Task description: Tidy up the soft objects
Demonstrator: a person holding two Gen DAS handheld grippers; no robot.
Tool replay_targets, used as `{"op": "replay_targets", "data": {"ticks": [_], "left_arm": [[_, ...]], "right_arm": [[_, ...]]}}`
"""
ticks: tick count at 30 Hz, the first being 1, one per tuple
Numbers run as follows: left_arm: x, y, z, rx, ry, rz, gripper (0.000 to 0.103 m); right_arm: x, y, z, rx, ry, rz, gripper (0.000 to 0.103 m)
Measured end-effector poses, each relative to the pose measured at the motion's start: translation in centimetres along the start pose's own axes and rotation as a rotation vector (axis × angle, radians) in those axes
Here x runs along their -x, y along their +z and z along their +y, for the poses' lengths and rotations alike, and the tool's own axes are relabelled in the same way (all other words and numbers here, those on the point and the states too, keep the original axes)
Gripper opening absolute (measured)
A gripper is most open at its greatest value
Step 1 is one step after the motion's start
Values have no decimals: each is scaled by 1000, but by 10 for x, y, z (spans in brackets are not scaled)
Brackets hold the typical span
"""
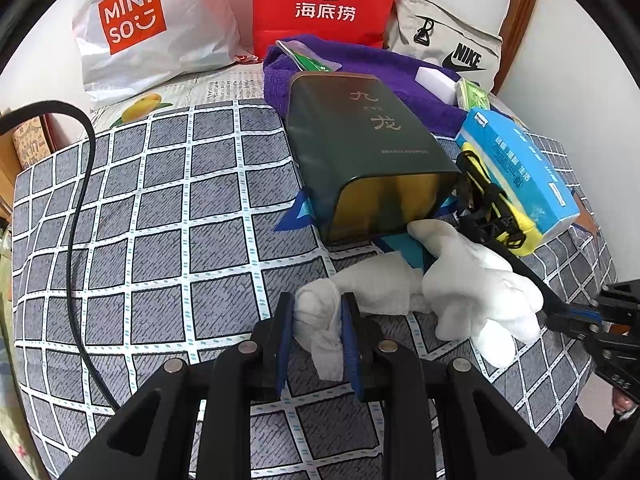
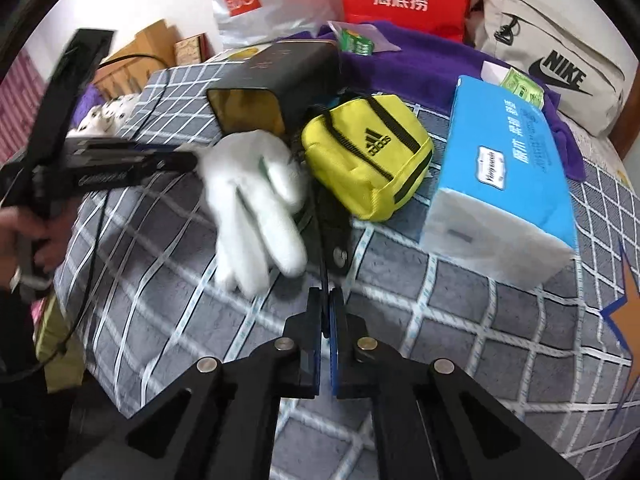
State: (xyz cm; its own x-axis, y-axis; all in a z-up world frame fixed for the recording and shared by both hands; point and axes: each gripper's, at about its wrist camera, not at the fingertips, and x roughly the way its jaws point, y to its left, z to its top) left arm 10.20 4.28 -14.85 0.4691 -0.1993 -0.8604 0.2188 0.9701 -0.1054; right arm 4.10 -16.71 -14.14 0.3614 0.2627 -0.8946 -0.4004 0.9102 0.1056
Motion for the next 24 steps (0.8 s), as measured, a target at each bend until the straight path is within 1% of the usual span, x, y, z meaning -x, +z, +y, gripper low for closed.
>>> {"op": "replay_targets", "data": {"ticks": [3, 4, 6, 7, 8, 10, 11, 13, 15, 16, 17, 20, 24], "left_arm": [[0, -1, 0, 2, -3, 0, 23], [1, -2, 0, 5, -4, 0, 23], [0, -2, 0, 5, -5, 2, 23], [1, -2, 0, 6, -5, 3, 23], [1, -2, 0, 4, -4, 4, 23], [0, -2, 0, -3, -2, 5, 24], [0, -2, 0, -5, -1, 4, 24], [-1, -1, -1, -10, -1, 1, 24], [-3, 0, -1, -15, 2, 0, 24], [-3, 0, 0, -14, -1, -1, 24], [-3, 0, 1, -14, -6, -1, 23], [2, -1, 8, 10, -42, -18, 22], [15, 0, 13, 27, -33, -45, 22]], "right_arm": [[15, -9, -6, -2, 67, 2, 3], [16, -12, -8, -7, 73, 8, 3], [9, -13, -11, -14, 48, 28, 4], [5, -14, -10, -18, 42, 37, 7], [0, -12, -11, -24, 37, 46, 8], [-5, -8, -10, -35, 45, 40, 9], [-7, -5, -9, -37, 48, 31, 16], [-12, 2, -5, -33, 46, 26, 20], [-15, 7, -1, -23, 42, 14, 20], [-18, 9, 2, -18, 49, 16, 10], [-19, 10, 2, -12, 45, 15, 3], [-16, 10, 3, -2, 43, 20, 3], [9, 3, 0, -14, 80, -23, 3]]}}
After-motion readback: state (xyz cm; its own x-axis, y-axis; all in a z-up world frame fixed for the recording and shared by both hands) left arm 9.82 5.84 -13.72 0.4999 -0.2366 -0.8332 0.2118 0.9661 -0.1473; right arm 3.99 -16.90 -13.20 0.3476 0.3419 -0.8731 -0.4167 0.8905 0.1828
